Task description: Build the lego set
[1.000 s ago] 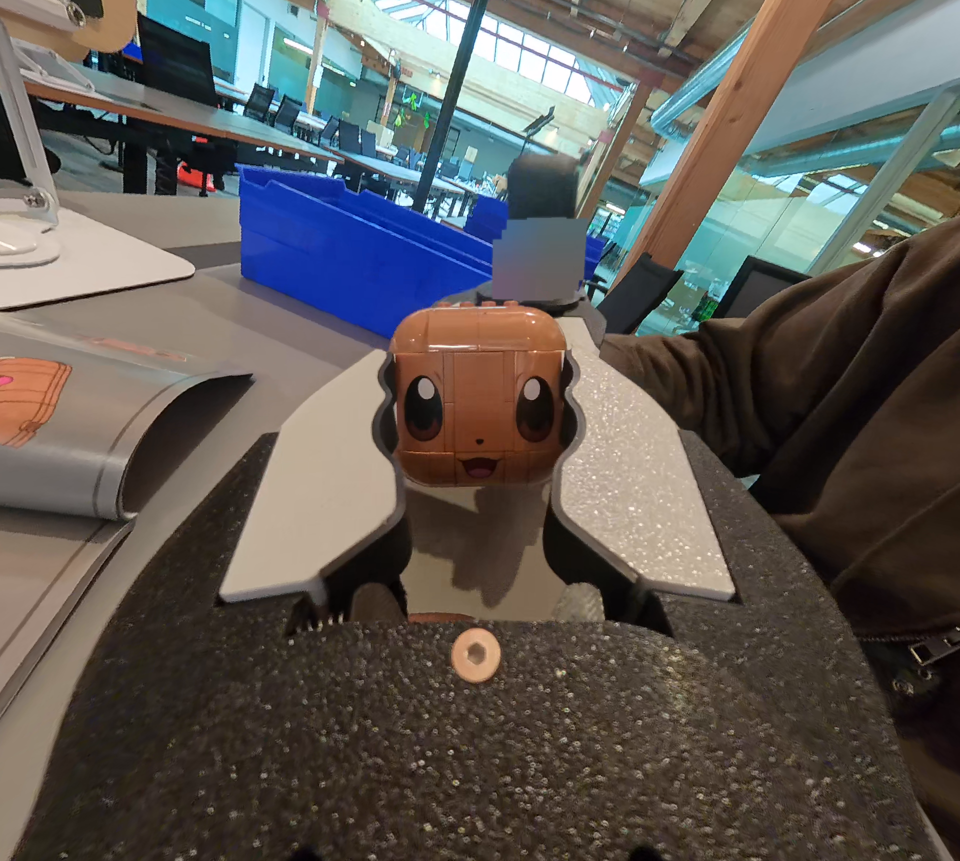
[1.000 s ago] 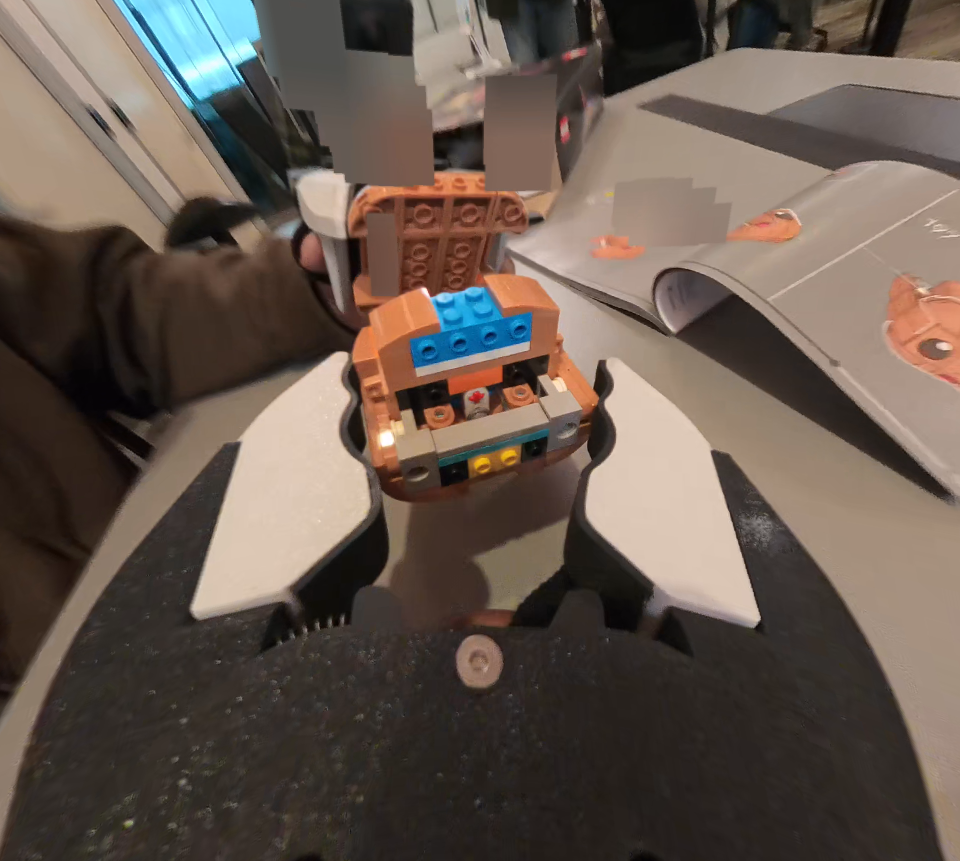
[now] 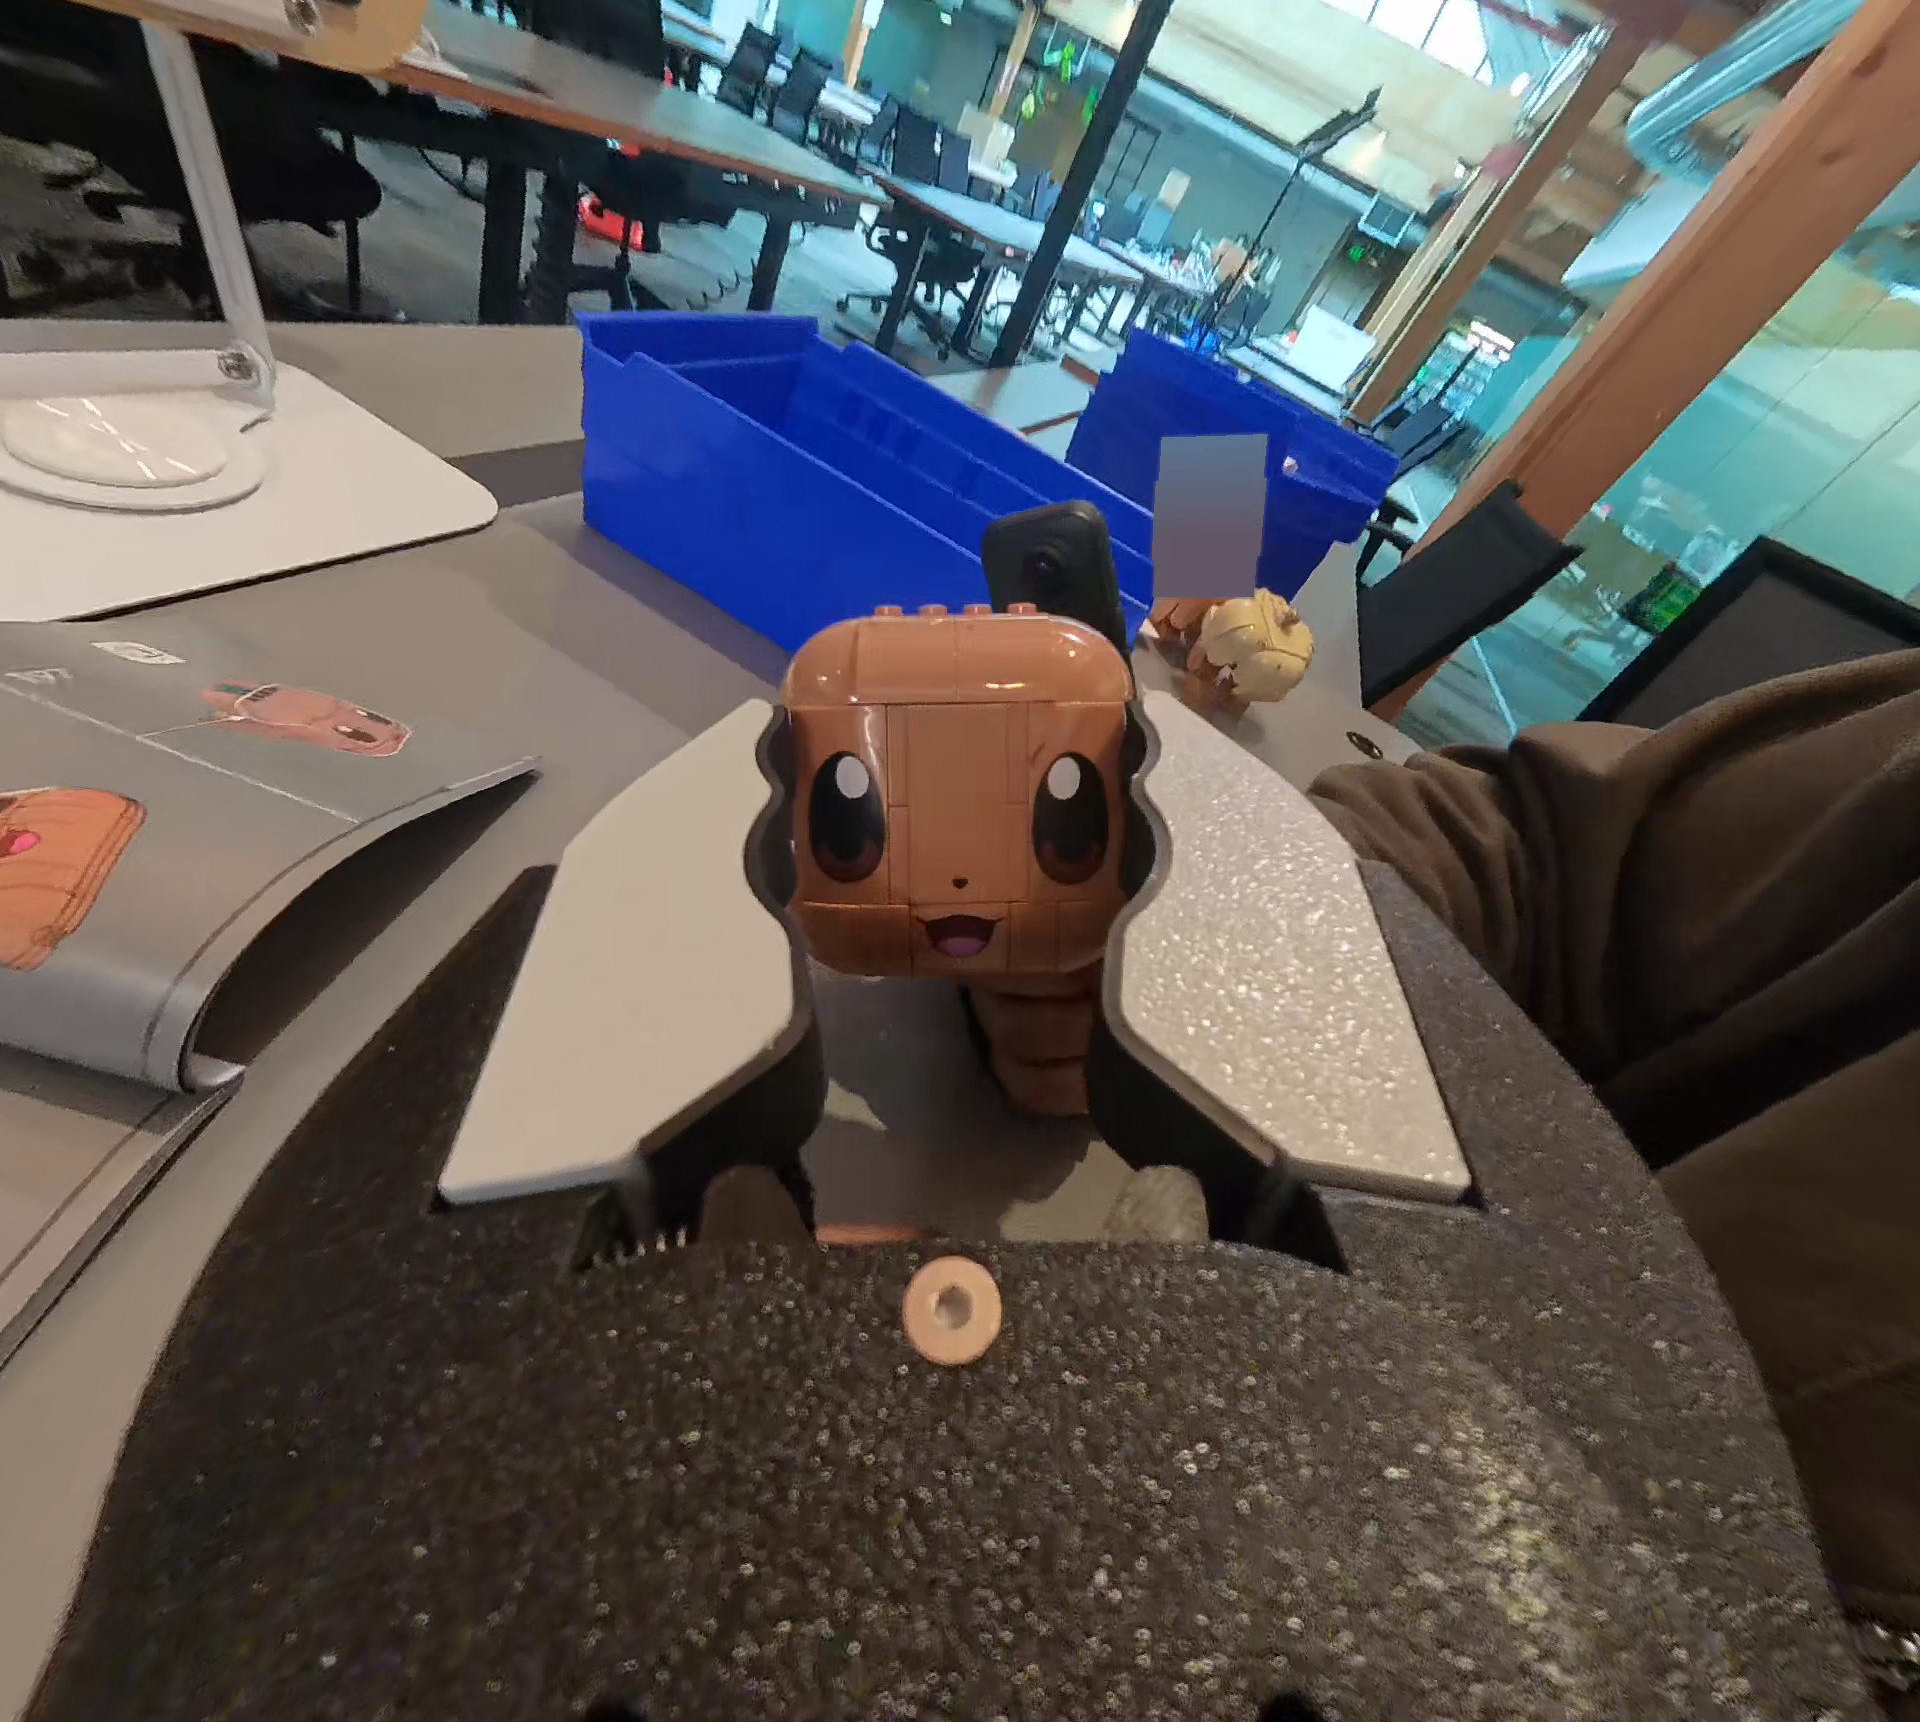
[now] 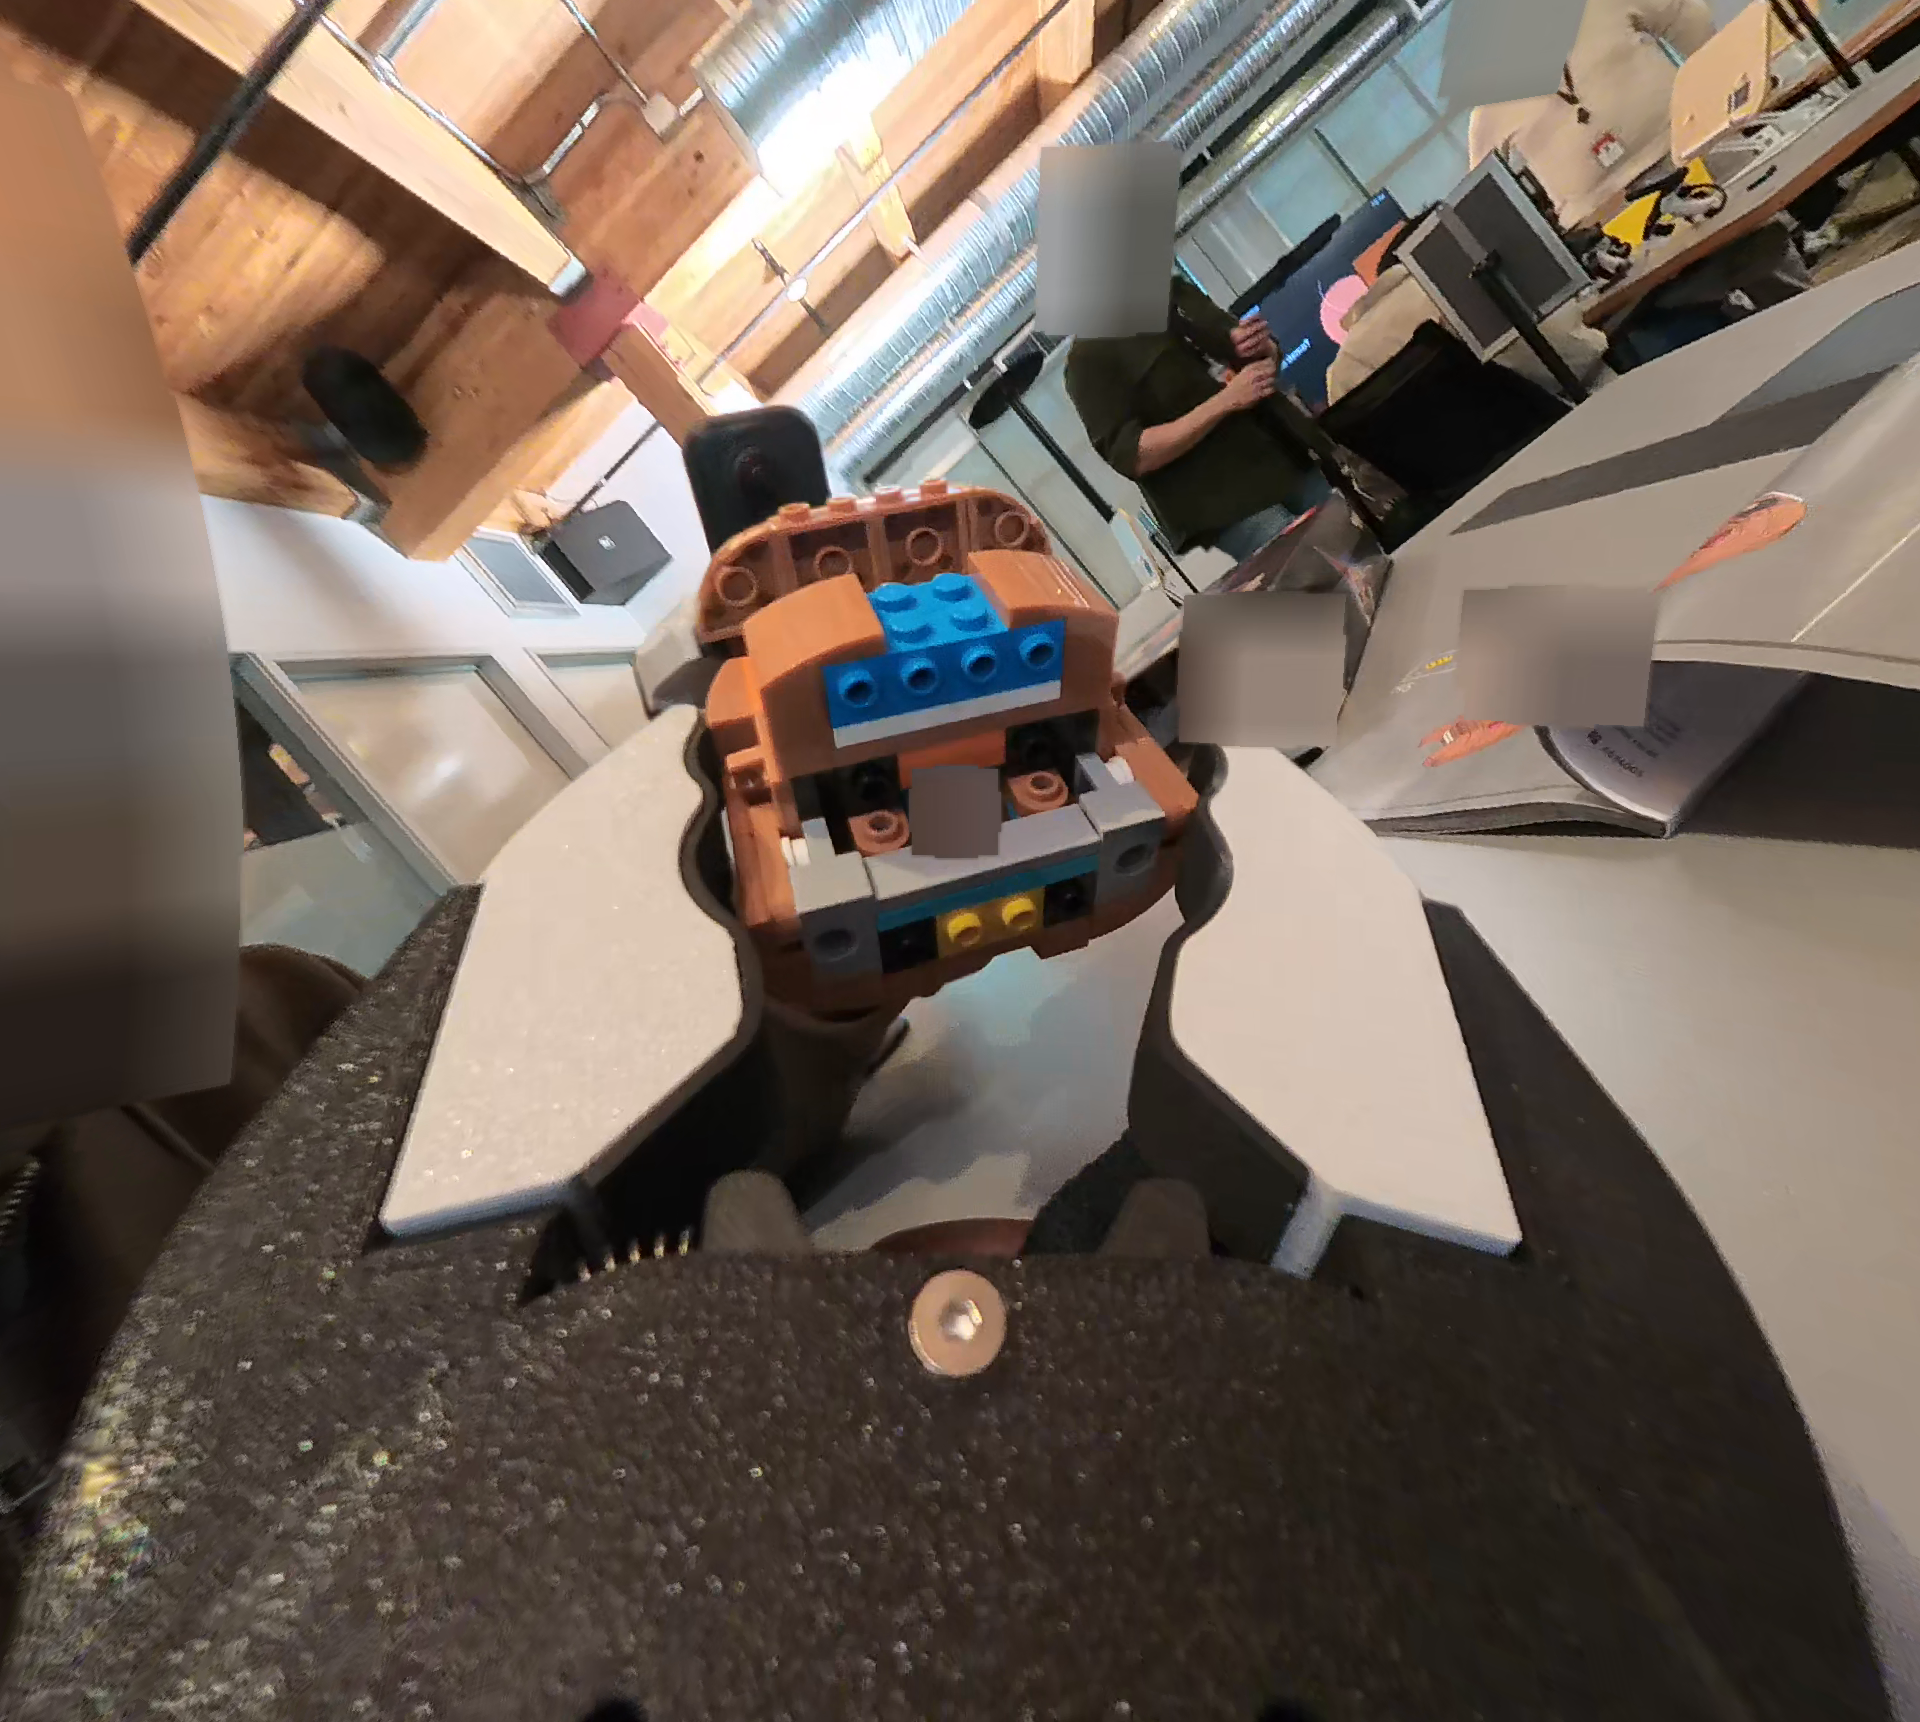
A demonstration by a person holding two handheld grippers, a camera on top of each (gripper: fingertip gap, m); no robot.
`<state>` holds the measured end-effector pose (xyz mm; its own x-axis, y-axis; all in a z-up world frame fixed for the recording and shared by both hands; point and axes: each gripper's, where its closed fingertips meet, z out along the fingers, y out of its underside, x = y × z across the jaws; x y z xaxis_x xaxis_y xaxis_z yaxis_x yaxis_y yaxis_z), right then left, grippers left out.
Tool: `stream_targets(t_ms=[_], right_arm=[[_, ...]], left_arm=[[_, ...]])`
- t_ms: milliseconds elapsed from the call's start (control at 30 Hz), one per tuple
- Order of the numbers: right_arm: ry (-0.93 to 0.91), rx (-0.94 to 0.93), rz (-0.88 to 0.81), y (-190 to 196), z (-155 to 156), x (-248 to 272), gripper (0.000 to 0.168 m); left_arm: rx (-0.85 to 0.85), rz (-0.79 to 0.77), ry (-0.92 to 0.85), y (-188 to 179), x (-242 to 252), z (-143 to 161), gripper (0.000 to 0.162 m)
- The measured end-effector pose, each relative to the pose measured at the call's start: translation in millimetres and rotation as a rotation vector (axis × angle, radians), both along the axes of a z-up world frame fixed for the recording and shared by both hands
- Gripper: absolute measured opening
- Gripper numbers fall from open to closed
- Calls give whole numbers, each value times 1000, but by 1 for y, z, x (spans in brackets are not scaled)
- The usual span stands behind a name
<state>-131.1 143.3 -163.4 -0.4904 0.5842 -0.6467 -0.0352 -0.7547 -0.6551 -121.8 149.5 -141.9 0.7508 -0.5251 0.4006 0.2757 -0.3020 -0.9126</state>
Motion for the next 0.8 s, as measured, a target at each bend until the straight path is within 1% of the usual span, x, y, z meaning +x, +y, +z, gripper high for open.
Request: stream_targets(t_ms=[100,267,367,533,800], right_arm=[[35,-47,11,5,4,6,86],[80,-118,8,19,8,20,85],[92,-125,7,22,10,24,85],[133,-210,2,27,16,31,85],[136,-192,-52,35,20,30,84]], left_arm=[[-46,-29,28,7,10,3,61],[-116,-20,72,22,25,5,61],[-160,-12,115,29,33,4,61],[-156,37,128,36,39,13,61],[-105,89,33,34,34,13,61]])
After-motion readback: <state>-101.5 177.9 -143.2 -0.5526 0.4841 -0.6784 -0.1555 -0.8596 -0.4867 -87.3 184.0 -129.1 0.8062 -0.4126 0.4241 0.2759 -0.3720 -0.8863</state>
